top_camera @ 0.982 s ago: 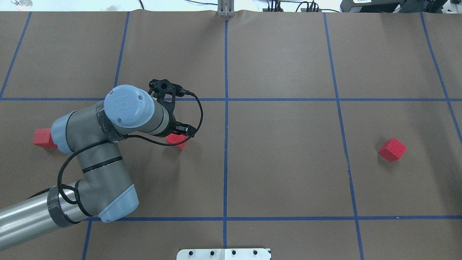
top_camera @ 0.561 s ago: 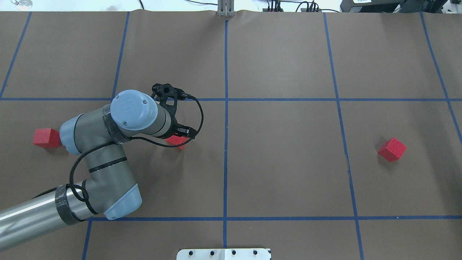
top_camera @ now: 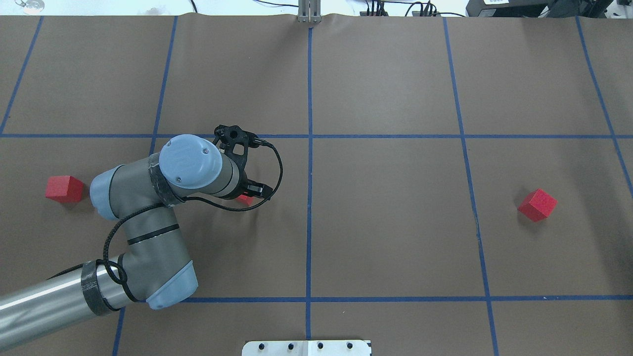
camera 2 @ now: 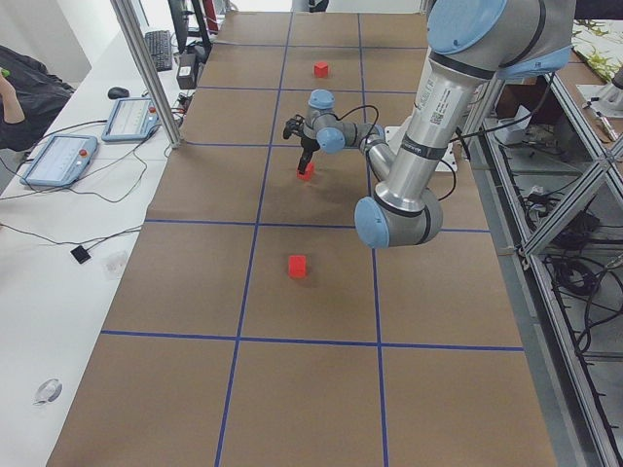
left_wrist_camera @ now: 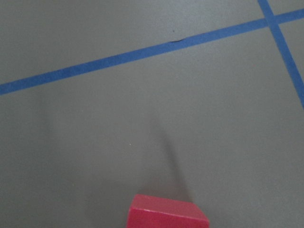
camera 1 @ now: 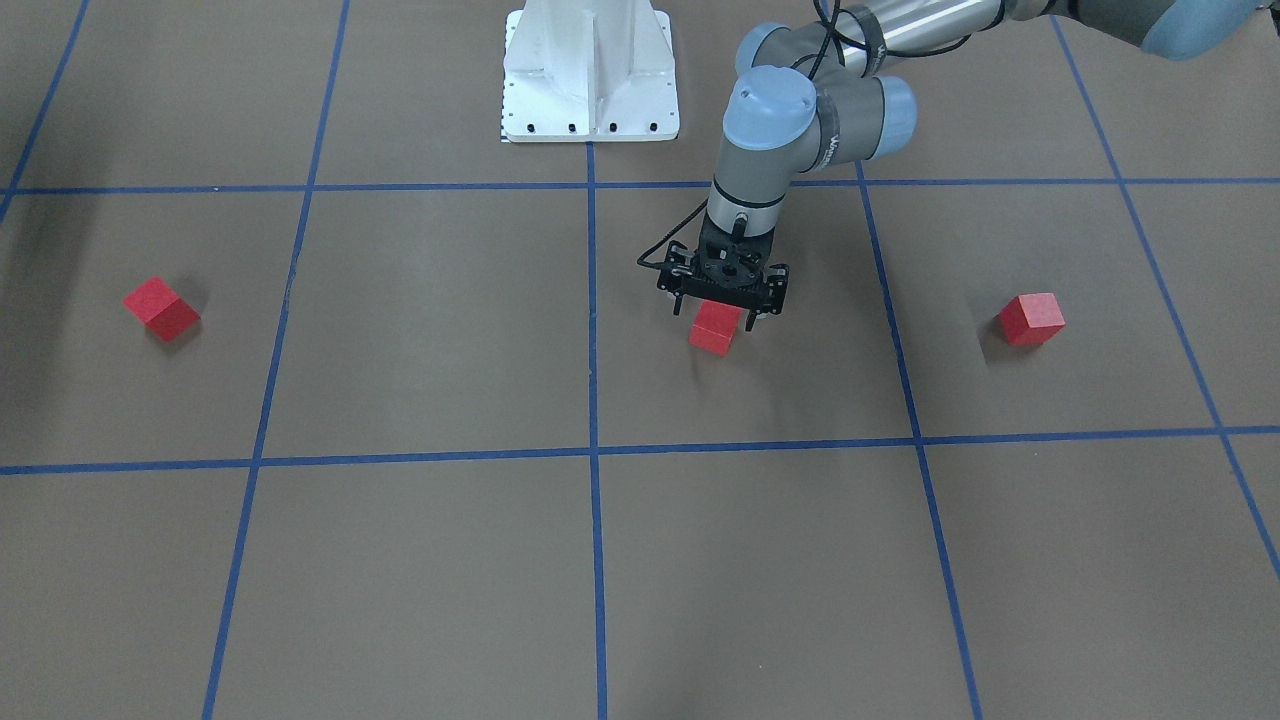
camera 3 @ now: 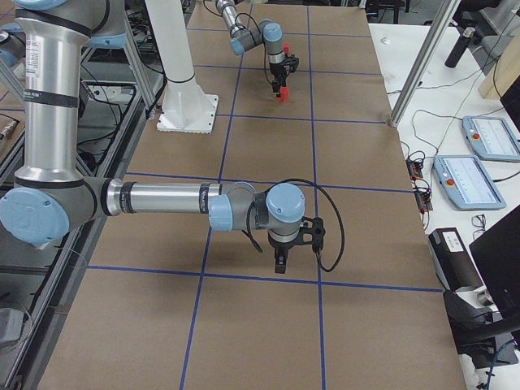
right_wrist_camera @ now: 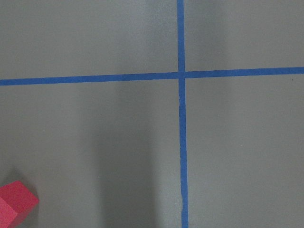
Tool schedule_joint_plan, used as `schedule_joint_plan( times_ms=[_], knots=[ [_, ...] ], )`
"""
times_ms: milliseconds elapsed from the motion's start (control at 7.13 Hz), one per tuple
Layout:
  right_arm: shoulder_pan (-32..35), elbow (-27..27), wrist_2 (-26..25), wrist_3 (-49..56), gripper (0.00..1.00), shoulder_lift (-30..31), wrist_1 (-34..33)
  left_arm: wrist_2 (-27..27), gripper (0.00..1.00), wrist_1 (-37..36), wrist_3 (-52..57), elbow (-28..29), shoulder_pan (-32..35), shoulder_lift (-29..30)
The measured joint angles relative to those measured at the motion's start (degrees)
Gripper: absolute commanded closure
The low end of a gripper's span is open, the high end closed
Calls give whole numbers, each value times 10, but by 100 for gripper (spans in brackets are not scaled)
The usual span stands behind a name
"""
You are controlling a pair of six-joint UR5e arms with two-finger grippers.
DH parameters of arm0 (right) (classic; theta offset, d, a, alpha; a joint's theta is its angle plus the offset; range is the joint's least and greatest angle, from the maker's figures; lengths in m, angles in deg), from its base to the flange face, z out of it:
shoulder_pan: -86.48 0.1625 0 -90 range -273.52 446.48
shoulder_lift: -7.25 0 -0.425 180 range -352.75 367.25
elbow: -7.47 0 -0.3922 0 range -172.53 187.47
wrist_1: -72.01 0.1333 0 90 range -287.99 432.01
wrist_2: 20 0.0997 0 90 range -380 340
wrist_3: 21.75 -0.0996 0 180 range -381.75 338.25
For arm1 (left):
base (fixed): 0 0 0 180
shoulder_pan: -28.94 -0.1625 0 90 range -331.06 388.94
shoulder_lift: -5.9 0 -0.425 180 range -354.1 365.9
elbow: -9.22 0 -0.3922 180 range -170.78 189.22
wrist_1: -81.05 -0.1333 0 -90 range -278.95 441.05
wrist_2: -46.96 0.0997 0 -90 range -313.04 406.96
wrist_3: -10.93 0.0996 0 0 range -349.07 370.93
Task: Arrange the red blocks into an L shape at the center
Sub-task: 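Lower the left gripper and grasp the middle red cube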
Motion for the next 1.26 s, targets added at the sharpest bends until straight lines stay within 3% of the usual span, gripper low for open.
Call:
schedule_joint_plan(
  times_ms=[140, 280, 561, 701, 982, 1262],
  knots=[
    [0, 0, 0, 0, 1, 0, 0, 0, 6, 0, 0, 0, -3, -1],
    [0, 0, 0, 0, 1, 1, -1, 1, 20, -1, 0, 0, -4, -2],
    [0, 0, 0, 0, 1, 1, -1, 1, 81, -2, -1, 1, -4, -5],
    [0, 0, 0, 0, 1, 1, 0, 0, 100, -3, -4, 0, -4, -4],
    [0, 1, 0, -1, 1, 0, 0, 0, 100, -4, -60, -2, -3, 4],
    [0, 2, 0, -1, 1, -2, 0, -1, 100, -22, -127, 9, 3, 49]
  ],
)
